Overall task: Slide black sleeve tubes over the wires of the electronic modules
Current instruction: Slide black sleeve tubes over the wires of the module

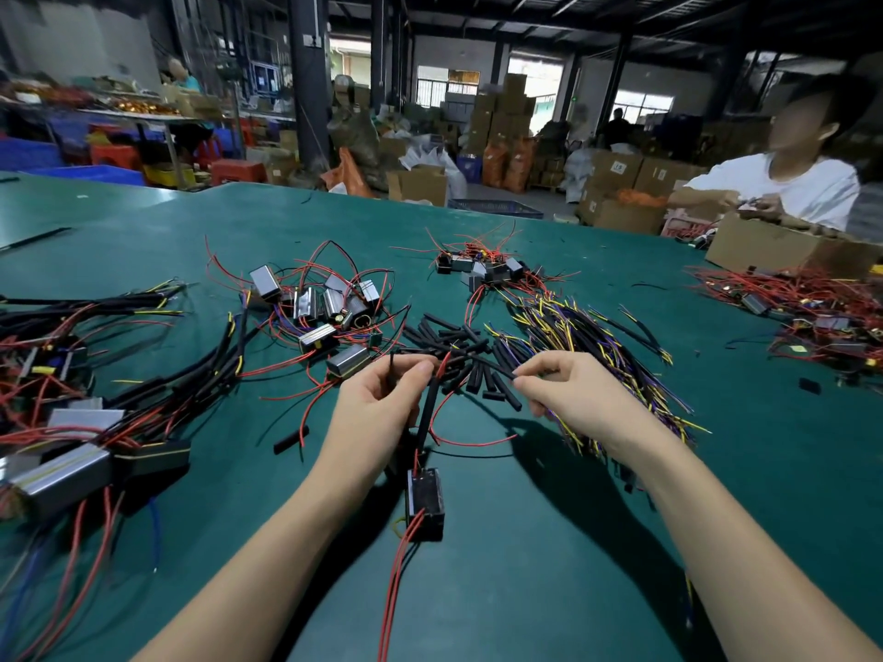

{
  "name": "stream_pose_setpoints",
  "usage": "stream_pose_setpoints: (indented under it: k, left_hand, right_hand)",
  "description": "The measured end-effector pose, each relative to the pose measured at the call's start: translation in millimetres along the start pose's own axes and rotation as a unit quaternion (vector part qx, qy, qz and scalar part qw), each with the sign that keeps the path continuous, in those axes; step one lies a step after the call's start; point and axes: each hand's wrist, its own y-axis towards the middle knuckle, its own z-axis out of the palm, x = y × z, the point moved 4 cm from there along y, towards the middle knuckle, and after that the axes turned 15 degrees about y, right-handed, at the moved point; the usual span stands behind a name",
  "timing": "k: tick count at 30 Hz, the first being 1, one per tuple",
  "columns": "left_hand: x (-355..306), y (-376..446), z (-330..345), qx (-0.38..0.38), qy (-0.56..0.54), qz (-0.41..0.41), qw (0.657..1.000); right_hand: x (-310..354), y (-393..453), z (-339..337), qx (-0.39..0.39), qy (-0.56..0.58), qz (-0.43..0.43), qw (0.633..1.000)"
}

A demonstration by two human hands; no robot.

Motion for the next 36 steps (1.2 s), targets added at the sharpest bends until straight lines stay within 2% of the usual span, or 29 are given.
stream_pose_setpoints:
  k: [5,9,14,18,20,24,26,29,32,36]
  left_hand:
    - [10,5,-5,-0.034,-0.045,-0.077,0.995]
    - [12,5,-6,-0.047,-0.089,-0.121,0.988]
    - [16,5,-7,-0.058,-0.090,-0.120,0.987]
    - [18,6,-9,-0.061,-0.137,-0.127,0.981]
    - [17,7,-8,-0.043,-0.131,-0.113,0.984]
    - [13,11,4,-0.012,-0.077,-0.084,0.993]
    - [12,11,7,-0.014,-0.082,-0.073,0.994]
    - [6,5,8,-0.007,-0.070,-0.019,0.997]
    - [5,1,11,0.027,-0.028,0.014,0.999]
    - [2,-2,12,0.048,-0.013,0.028,0.998]
  right_hand:
    - [16,-7,6,0.087,0.017,-0.069,0.994]
    - [15,-9,11,0.119,-0.039,-0.082,0.989]
    - [9,-6,-2,0.086,-0.084,-0.076,0.990]
    - [2,-1,-36,-0.027,-0.097,-0.060,0.993]
    - [1,0,-44,-0.074,-0.043,-0.052,0.995]
    - [5,0,-31,-0.074,0.145,-0.046,0.986]
    - [11,0,-22,-0.060,0.240,-0.047,0.968]
    - [22,-1,-10,-0.027,0.388,-0.040,0.921]
    - [29,-5,1,0.007,0.447,-0.033,0.894]
    - [35,-10,13,0.030,0.451,-0.041,0.891]
